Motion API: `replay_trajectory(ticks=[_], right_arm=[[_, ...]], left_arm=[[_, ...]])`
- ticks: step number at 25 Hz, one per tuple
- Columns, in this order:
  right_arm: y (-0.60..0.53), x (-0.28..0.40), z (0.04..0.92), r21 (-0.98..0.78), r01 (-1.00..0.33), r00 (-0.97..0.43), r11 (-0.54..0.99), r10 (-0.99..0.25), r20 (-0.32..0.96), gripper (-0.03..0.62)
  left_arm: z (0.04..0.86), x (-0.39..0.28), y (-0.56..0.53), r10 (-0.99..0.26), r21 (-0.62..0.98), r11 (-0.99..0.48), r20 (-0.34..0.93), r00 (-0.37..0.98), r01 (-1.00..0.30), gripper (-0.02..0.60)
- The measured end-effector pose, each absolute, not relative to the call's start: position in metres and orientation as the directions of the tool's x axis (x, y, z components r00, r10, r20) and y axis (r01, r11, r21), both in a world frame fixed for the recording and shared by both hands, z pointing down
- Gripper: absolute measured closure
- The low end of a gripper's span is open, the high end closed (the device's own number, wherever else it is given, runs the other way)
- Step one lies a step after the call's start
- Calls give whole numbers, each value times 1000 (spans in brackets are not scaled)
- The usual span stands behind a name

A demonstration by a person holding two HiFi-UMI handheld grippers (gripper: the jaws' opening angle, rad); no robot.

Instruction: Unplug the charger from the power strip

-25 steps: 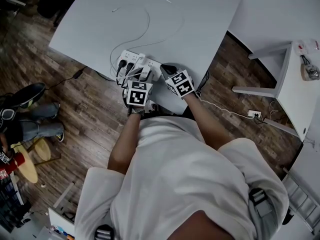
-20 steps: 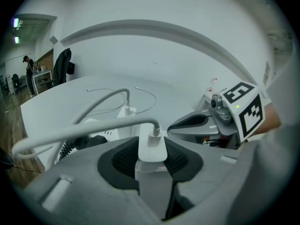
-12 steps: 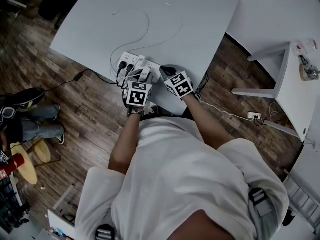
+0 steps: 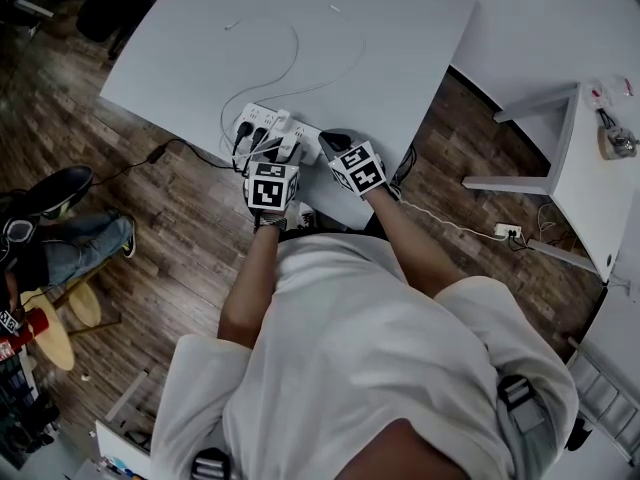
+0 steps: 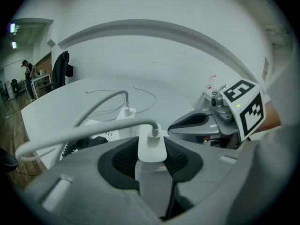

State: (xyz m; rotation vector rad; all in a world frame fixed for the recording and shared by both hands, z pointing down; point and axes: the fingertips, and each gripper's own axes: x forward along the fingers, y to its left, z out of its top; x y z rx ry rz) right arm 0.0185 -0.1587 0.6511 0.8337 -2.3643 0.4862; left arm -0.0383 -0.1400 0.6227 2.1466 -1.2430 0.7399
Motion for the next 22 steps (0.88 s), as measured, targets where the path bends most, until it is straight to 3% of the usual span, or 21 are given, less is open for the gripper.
replay_trajectory(ticks=[9, 22], right_arm=[[-157, 20, 650, -136, -664, -637, 735, -461, 618, 591], [-156, 20, 650, -131, -664, -636, 736, -465, 616, 591]], left_arm=[[620, -31, -142, -597, 42, -515, 699, 393, -856, 439], [621, -38, -135, -579, 200, -434, 684, 443, -878, 437]])
